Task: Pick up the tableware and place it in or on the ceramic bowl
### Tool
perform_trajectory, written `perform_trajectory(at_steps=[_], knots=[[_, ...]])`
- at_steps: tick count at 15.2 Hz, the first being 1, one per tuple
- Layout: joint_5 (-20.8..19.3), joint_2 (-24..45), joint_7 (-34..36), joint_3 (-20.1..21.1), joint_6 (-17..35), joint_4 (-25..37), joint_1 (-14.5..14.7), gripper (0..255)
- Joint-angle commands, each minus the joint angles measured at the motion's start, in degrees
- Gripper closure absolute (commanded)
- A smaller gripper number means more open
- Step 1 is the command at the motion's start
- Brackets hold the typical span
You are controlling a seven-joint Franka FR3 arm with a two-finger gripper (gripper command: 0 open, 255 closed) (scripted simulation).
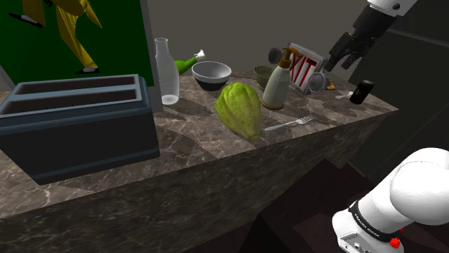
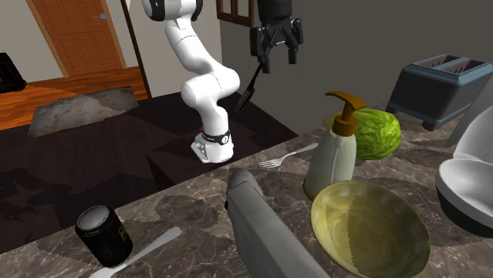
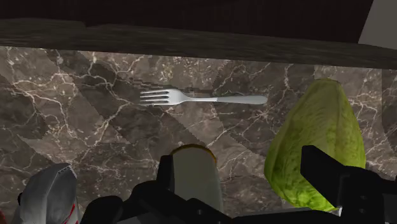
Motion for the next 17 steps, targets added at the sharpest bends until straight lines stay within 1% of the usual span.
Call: perform_trajectory(at_steps=[1,9,17], knots=[[0.0,0.0,0.0,0.0,0.0,0.0,0.0,0],[-6.52,5.62,-30.18,-9.04,8.91,-8.89,8.94,0],[-13.91,15.45,-59.2,-17.56,19.97,-14.75,16.59,0]])
